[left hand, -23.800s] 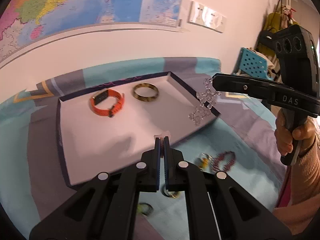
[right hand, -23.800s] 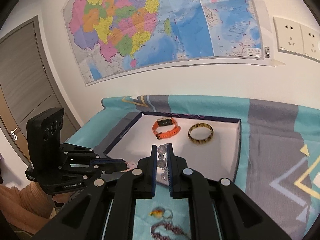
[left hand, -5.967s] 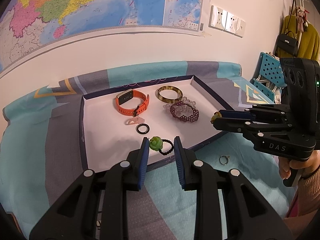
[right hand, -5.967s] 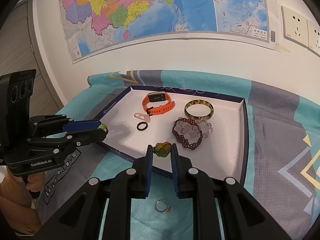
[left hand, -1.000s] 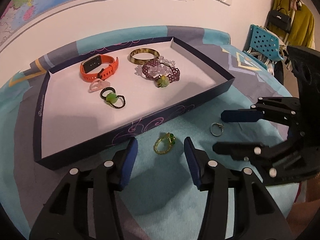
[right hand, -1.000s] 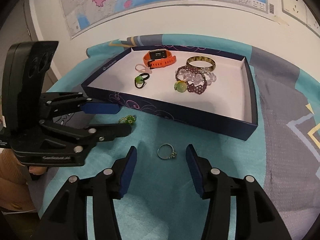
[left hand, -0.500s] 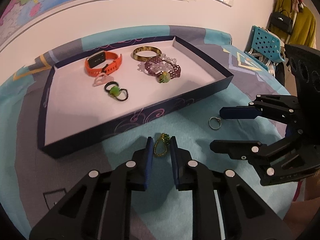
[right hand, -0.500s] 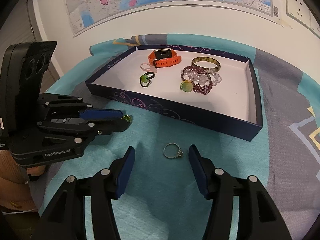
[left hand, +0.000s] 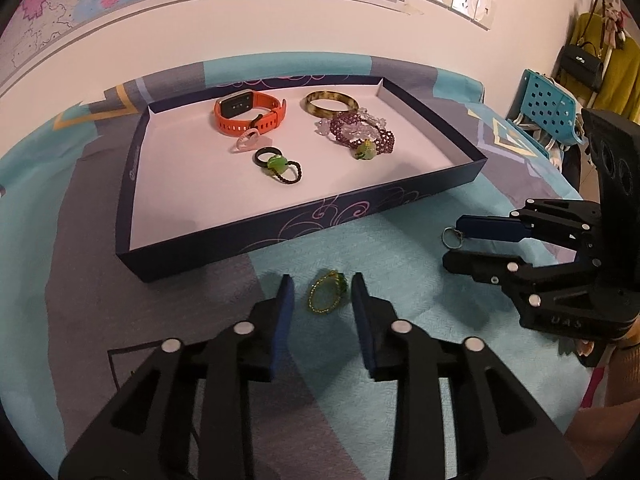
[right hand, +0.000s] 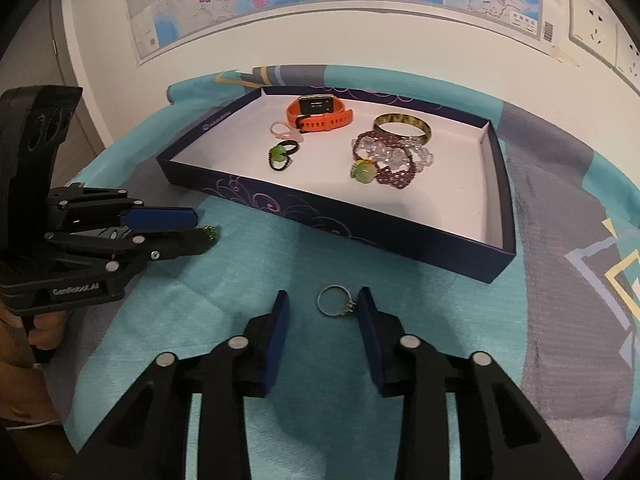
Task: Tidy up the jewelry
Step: 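Grasp the silver ring with the right tool while the left tool grasps the gold green-stone ring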
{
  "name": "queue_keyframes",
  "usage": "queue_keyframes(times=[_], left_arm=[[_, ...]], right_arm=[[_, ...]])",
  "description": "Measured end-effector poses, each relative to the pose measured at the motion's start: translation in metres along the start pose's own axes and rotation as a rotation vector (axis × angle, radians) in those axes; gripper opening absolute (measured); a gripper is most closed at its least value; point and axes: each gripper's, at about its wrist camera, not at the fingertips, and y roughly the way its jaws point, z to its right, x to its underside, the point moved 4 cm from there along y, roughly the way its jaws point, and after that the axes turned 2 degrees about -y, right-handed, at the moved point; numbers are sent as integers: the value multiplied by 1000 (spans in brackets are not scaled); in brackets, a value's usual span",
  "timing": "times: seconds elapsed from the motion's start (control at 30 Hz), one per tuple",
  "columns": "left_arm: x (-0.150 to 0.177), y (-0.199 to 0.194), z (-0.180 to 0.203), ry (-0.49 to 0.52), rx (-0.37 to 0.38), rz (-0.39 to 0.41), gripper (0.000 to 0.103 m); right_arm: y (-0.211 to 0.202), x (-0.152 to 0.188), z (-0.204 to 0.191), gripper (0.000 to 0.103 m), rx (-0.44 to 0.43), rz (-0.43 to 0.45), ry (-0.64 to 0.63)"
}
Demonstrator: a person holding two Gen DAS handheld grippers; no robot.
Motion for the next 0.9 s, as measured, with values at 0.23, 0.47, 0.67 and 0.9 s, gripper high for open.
queue_keyframes(times=[0.23, 0.47, 0.67, 0.9], left_arm=[[0, 3, 3, 14, -2, -7, 30], [1, 2, 5, 12, -10, -12, 14], [2, -2, 4, 0, 3, -3, 7], [3, -6, 2, -12, 11, 1, 7]], right_arm=[[-1, 0, 7, 15, 6, 5, 25], [-4, 0, 10, 4, -18, 20, 51], [-8, 0, 10, 4, -37, 34, 63], [-11, 0, 11, 4, -61, 45, 81]])
